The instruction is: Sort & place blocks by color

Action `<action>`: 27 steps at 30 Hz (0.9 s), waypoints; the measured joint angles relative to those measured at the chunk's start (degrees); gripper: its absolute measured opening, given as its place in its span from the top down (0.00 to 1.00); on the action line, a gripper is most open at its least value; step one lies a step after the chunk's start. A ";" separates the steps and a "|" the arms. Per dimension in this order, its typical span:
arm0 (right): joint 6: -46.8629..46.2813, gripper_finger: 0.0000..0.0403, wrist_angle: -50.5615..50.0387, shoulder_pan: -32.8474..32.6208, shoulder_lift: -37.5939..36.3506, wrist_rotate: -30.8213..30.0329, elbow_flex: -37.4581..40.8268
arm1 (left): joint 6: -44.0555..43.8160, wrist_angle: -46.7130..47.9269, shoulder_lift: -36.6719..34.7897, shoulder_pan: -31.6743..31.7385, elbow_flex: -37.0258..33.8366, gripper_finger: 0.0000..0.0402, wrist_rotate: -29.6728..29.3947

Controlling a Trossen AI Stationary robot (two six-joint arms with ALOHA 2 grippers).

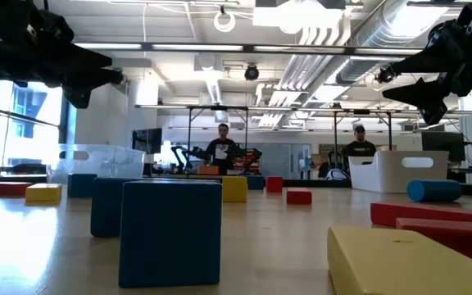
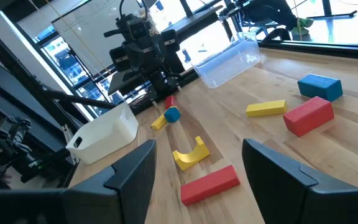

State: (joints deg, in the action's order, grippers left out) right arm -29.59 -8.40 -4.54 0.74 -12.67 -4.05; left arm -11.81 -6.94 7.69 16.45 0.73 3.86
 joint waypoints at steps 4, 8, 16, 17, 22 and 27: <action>-1.14 0.44 0.08 0.00 -0.01 -0.04 0.00 | 0.00 0.01 0.00 0.02 0.00 0.62 0.00; -4.89 0.44 0.36 0.00 0.01 -2.04 0.01 | 0.00 -0.02 0.01 0.02 0.00 0.62 0.01; -7.82 0.44 5.61 0.00 0.01 -6.07 0.02 | 0.00 0.00 0.00 0.02 0.01 0.62 0.00; -7.64 0.44 7.24 0.00 0.01 -7.08 0.02 | 0.01 0.00 -0.01 0.00 0.01 0.62 0.01; -5.57 0.44 12.95 0.00 0.01 -12.74 0.02 | 0.00 0.00 0.00 0.02 0.01 0.62 0.01; -5.61 0.44 16.91 0.01 0.01 -18.82 0.02 | 0.00 0.00 0.02 0.00 -0.02 0.62 0.00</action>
State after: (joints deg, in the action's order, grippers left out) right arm -35.21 8.52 -4.52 0.75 -31.48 -4.03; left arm -11.81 -6.94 7.70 16.45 0.71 3.86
